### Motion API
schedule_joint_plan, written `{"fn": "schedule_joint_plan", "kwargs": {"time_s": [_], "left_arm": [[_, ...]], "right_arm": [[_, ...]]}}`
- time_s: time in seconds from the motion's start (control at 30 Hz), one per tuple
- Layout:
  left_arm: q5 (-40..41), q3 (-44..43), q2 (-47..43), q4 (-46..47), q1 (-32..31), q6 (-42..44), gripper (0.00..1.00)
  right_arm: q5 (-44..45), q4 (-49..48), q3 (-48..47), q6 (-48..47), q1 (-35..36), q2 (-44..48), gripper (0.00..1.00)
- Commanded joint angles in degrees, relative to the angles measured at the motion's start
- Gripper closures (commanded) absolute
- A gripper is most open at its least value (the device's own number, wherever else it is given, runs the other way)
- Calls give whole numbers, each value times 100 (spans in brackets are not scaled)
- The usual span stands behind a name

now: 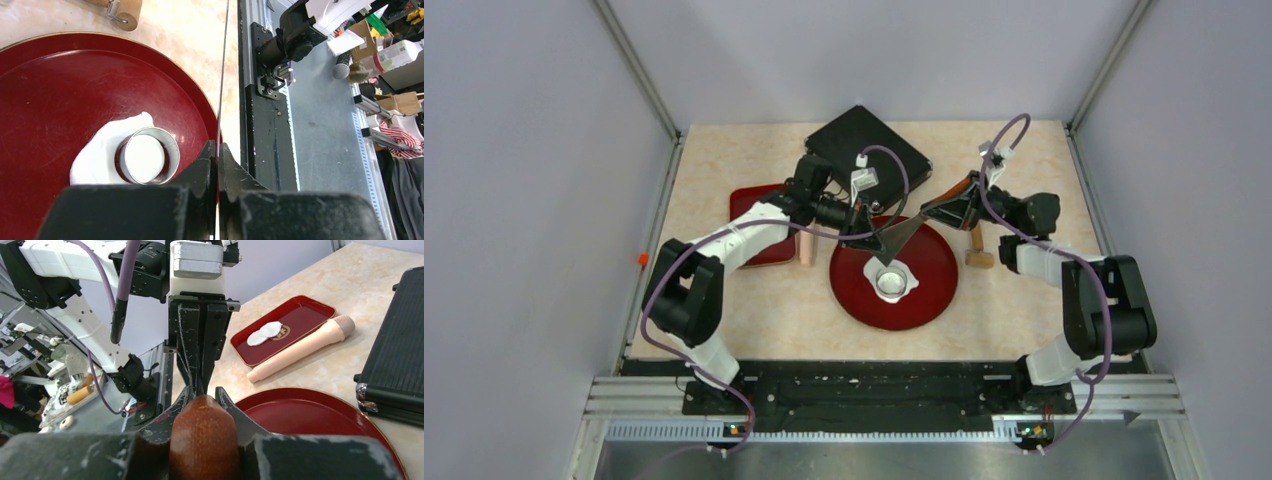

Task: Roll out the dumpling wrappers from the dough

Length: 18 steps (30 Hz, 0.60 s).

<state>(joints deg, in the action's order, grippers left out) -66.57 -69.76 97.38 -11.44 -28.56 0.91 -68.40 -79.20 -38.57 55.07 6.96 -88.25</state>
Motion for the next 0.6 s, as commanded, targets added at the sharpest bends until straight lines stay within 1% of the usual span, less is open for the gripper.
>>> {"fn": "schedule_joint_plan", "kwargs": {"time_s": [0.0,0.03,0.1,0.13,0.2,0.23,0.27,0.3,0.33,0.4,0.43,0.5,0.57], "left_arm": [[316,-22,-2,52,24,-302,100],[388,-58,7,-12,33,-302,98],[552,-150,7,-121,64,-333,74],[590,-178,-16,-153,114,-358,64],[642,-192,-143,-148,277,-408,34],[674,-190,-232,-149,366,-419,24],[725,-192,-318,-178,465,-388,8],[827,-189,-431,-215,555,-338,5],[981,-192,-524,-286,648,-261,3],[1473,-224,-671,-452,813,-19,1],[1924,-245,-698,-496,847,107,1],[3075,-310,-618,-699,866,412,1],[3745,-354,-443,-916,871,637,1]], "right_arm": [[-43,-376,53,-377,85,363,100],[-47,-253,44,-451,86,431,100],[-83,144,-10,-688,82,609,100],[-107,498,-101,-930,73,732,100],[-164,1641,-314,-1670,33,1057,100],[-140,2403,-472,-2220,-1,1253,100],[-31,3443,-659,-2892,-17,1463,100],[152,4582,-944,-3818,-27,1668,100],[403,6160,-1231,-4684,-28,1820,100],[849,7430,-1665,-5788,-41,1979,100],[1095,8189,-1879,-6303,-39,2008,100],[1419,9375,-2309,-7133,-20,1994,100],[1782,10246,-2554,-7941,21,2007,100]]}}
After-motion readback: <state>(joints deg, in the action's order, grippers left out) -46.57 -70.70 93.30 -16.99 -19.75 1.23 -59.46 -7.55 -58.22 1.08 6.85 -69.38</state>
